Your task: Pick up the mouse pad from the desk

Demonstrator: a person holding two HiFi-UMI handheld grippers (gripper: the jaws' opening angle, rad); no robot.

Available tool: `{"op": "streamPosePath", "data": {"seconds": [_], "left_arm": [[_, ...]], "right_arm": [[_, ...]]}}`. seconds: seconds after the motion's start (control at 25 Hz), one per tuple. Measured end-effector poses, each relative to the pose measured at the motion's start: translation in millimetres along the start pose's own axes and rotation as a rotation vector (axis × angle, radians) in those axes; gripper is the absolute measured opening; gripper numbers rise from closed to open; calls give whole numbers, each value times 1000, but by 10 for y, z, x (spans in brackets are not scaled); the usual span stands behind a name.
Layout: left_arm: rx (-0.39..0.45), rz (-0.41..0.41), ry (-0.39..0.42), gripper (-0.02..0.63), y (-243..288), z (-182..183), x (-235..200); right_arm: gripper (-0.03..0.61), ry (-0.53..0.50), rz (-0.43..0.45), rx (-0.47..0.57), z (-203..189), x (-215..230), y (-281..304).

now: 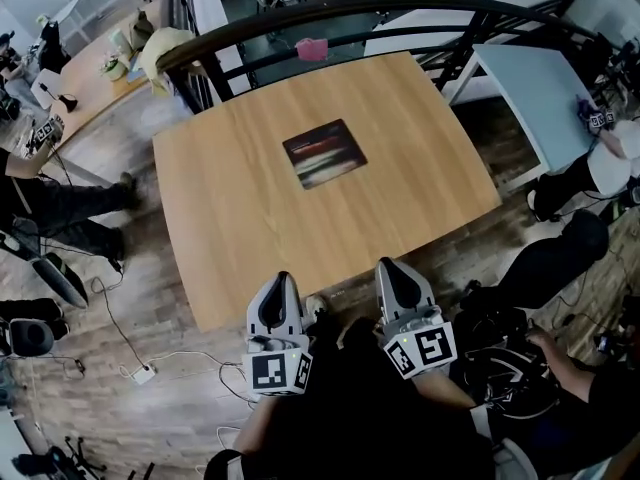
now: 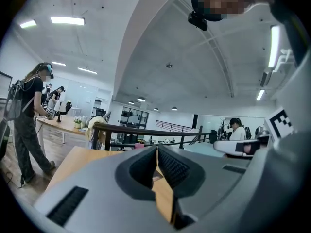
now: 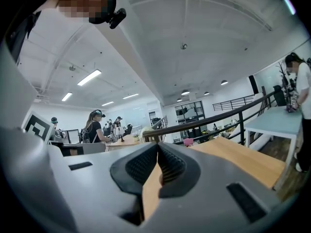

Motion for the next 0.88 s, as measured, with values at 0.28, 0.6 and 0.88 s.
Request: {"op": "streamPosePath", "data": {"seconds": [0.28, 0.6, 0.88], "left_arm": [[-25, -3, -41, 26, 479, 174, -325], [-51, 43, -68, 28, 1300, 234, -425], [-73, 116, -125, 28, 1898, 187, -392]], "right_arm": [[31, -16, -21, -16, 242, 70, 592], [31, -36, 10, -56, 402, 581, 1370], [31, -54, 77, -111, 427, 1041, 1872]]}}
Point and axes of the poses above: the fingertips, and each gripper's own axes: y forward along the fingers, x to its right, z out of its top, the point moved 8 cm from there along -y, backward along the fingers, and after that the axes turned 7 degrees about -x, right-handed, at the moved point
